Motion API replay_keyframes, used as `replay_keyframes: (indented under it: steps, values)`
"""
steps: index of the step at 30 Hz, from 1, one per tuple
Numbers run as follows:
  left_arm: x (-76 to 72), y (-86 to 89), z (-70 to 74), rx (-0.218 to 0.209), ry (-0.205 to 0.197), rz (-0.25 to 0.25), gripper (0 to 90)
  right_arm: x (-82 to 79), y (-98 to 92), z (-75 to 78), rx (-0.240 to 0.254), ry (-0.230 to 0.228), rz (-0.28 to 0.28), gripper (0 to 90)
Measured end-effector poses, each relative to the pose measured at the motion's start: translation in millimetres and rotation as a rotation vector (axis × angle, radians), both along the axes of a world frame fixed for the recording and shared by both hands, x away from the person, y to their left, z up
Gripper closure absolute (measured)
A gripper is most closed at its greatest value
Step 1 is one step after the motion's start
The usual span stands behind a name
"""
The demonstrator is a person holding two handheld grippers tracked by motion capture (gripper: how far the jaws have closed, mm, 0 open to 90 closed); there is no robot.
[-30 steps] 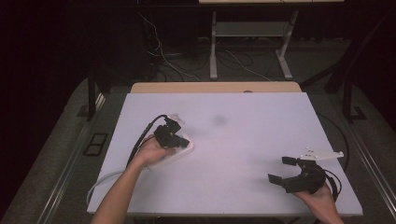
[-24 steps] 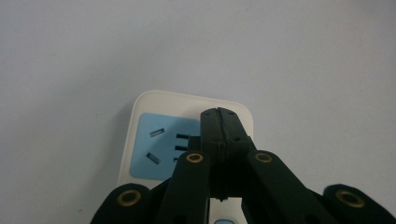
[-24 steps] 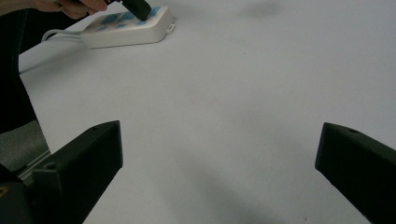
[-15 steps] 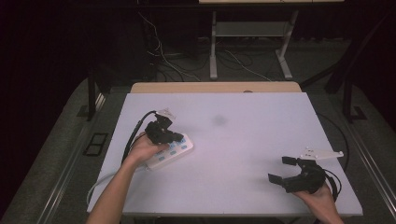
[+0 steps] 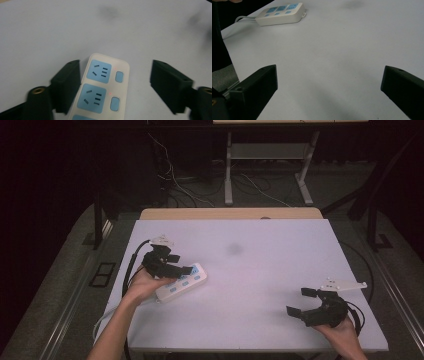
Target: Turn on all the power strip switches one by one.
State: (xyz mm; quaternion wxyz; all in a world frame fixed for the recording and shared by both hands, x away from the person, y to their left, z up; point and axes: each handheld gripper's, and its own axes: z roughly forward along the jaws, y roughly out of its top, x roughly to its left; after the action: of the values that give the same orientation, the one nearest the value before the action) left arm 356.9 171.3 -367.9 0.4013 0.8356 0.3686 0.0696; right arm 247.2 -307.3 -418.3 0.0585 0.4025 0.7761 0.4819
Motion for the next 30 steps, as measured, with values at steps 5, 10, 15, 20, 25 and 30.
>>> replay_keyframes:
  steps: [5, 10, 15, 20, 25, 30]
  values:
    - [-13.8, 7.7, 2.0, -0.017, -0.011, 0.009, 4.0, -0.1, 0.8, 0.0, -0.001, 0.002, 0.001, 0.6]
    - [-31.0, 12.3, 2.8, -0.034, -0.059, 0.039, 0.0, -0.1, 1.4, -0.2, 0.001, 0.004, 0.001, 0.6]
    - [-49.2, 15.3, -1.9, -0.054, -0.097, 0.051, 0.0, -0.4, 1.7, -0.4, 0.001, 0.002, 0.001, 0.6]
    - [-67.1, 19.3, -11.3, -0.099, -0.121, 0.058, 0.0, -1.0, 1.7, -0.2, 0.003, 0.002, 0.004, 0.6]
    - [-82.8, 18.9, -26.3, -0.135, -0.131, 0.06, 0.0, -1.0, 2.6, -0.7, 0.002, 0.006, 0.005, 0.6]
    - [-93.3, 17.1, -37.5, -0.148, -0.135, 0.056, 0.0, -2.1, 2.6, -0.5, 0.002, 0.008, 0.005, 0.6]
